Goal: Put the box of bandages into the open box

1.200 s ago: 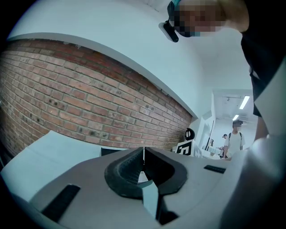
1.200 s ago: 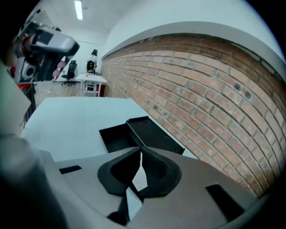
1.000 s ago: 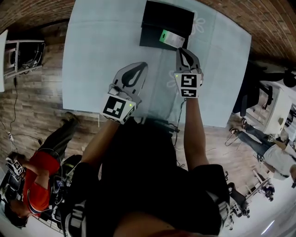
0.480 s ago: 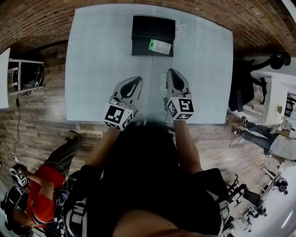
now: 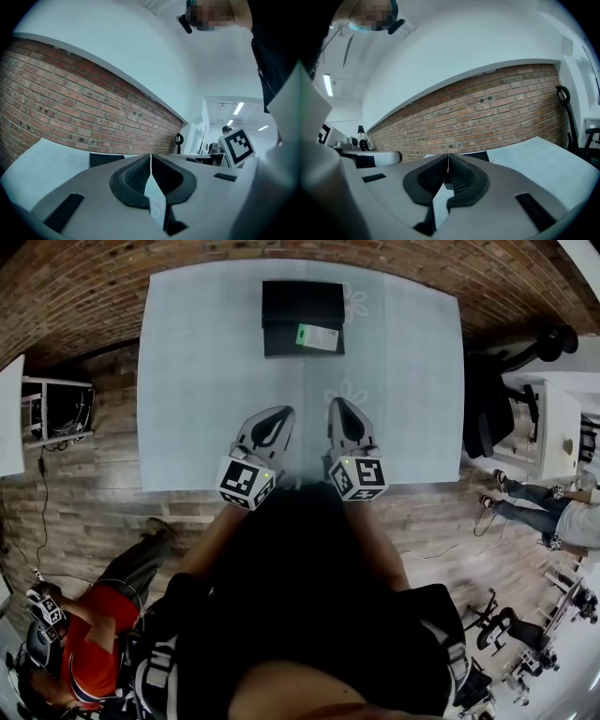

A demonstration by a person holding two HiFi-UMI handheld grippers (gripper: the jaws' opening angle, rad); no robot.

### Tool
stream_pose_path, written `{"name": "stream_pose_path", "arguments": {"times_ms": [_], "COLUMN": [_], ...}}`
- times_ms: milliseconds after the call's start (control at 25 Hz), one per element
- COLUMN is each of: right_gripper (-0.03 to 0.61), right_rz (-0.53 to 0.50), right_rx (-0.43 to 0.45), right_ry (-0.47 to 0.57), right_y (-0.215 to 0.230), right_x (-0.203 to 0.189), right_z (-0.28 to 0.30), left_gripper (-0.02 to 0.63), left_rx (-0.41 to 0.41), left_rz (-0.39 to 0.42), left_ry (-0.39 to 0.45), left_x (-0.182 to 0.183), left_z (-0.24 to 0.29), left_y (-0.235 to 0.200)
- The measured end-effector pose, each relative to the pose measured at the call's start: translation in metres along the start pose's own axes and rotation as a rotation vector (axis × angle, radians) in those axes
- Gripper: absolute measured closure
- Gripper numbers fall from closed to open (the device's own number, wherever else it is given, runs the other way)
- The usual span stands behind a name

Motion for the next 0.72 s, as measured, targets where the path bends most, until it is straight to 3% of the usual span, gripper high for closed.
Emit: {"name": "stream_pose_path", "arguments": {"times_ms": [720], "right_gripper": [0.552], "right_rz": [-0.033], "right_rx": [-0.018], "right_ry": [0.017], "right_y": [-0.0054], "right_x": [0.0071], "right_z": [-0.0080], "left_gripper": [0.574], "left_rx": [-0.032], "left_rz": [0.007], "left_ry": [-0.012], "left_x": [0.0026], "left_z": [0.0001], "left_y": [0.0027]}}
Point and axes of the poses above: the fingertips, and each gripper's own axes: z forward along the fingers, y to its right, x out of its top, the point moved 9 cm from there along -z, backward along the fingers, and after that the axes turned 8 degrees about -z, right-handed, at the moved point
